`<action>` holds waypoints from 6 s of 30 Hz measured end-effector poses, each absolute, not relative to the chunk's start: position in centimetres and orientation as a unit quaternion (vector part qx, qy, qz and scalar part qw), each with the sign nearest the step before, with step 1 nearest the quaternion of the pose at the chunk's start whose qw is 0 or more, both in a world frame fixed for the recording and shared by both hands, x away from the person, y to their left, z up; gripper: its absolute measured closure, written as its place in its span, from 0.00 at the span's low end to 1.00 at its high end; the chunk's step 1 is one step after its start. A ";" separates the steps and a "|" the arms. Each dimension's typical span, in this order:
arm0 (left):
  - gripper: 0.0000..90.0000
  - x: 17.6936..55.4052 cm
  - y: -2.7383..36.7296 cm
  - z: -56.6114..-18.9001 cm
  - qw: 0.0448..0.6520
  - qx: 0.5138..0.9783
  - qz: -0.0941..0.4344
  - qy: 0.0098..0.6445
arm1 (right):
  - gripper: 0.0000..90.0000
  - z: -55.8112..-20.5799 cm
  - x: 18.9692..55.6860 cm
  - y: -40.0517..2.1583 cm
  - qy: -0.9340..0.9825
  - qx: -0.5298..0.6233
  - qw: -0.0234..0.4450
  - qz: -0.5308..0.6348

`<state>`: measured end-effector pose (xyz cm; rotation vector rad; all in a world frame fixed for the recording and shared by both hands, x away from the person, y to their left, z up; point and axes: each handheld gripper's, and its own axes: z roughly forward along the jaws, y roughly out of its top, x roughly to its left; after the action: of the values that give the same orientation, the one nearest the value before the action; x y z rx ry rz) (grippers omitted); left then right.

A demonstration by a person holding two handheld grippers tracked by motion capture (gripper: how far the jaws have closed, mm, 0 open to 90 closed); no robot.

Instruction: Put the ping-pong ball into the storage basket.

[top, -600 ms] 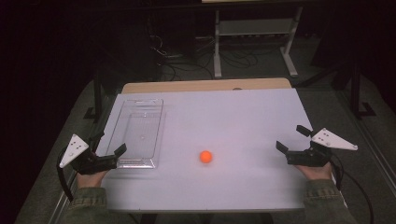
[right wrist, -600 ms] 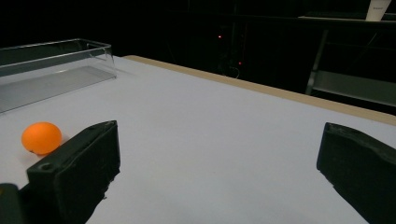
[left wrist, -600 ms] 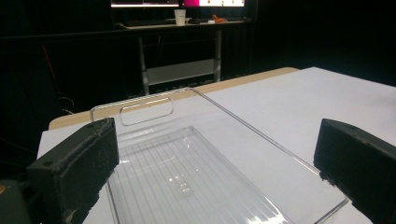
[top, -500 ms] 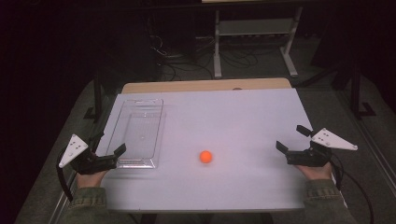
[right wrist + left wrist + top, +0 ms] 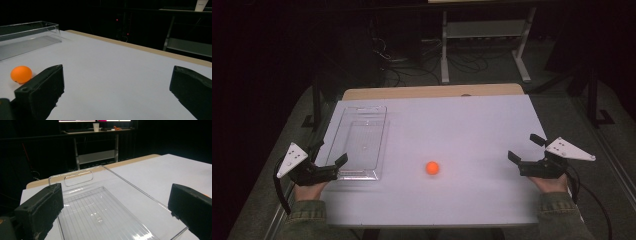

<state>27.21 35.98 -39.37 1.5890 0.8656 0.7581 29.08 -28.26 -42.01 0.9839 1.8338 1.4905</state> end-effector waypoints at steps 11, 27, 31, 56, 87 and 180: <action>0.00 27.5 34.9 -38.2 0.557 0.683 0.319 0.349 | 0.00 -42.0 28.9 -28.1 0.689 0.368 0.287 0.555; 0.00 28.7 33.0 -36.4 0.546 0.712 0.307 0.317 | 0.00 -42.0 28.9 -28.1 0.690 0.368 0.289 0.553; 0.00 28.9 32.6 -36.1 0.546 0.716 0.304 0.311 | 0.00 -42.0 28.9 -28.1 0.689 0.368 0.289 0.553; 0.00 30.9 29.4 -34.8 0.525 0.764 0.262 0.269 | 0.00 -41.9 28.9 -28.0 0.692 0.364 0.288 0.552; 0.00 32.5 25.4 -34.4 0.494 0.812 0.218 0.223 | 0.00 -41.9 28.9 -27.9 0.695 0.360 0.287 0.551; 0.00 36.0 12.8 -37.6 0.330 0.932 0.123 0.089 | 0.00 -42.1 28.9 -27.4 0.709 0.350 0.279 0.544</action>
<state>36.00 12.80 -37.63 2.4374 0.2327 0.3221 28.89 -27.39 -42.08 0.9389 1.9026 1.4605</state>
